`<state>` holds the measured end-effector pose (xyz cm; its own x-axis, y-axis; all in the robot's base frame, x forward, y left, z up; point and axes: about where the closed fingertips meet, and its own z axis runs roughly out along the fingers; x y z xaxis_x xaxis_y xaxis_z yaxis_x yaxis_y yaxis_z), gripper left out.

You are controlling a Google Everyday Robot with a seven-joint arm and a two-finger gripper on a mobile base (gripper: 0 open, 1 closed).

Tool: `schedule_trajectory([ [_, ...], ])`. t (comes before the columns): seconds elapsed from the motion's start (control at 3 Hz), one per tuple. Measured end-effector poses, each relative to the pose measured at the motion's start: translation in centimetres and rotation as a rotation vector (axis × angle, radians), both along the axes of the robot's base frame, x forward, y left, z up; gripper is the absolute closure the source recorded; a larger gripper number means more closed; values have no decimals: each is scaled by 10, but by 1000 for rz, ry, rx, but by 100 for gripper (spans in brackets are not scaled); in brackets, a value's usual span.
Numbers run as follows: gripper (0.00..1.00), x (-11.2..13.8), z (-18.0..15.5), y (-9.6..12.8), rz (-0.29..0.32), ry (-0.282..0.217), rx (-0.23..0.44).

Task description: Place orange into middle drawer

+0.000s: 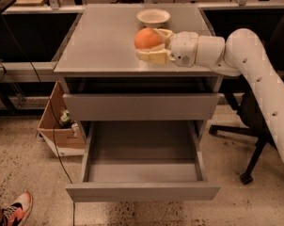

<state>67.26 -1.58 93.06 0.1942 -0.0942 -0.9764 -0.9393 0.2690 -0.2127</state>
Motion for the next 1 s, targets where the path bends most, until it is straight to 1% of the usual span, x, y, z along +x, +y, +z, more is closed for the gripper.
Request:
schedule_trajectory([
  [0.33,100,-43,-27,14,55,-117,-174],
  [0.67,100,-64,-87,26,49,-128,-332],
  [1.0,100,-72,-140,29,36,-111,-509],
])
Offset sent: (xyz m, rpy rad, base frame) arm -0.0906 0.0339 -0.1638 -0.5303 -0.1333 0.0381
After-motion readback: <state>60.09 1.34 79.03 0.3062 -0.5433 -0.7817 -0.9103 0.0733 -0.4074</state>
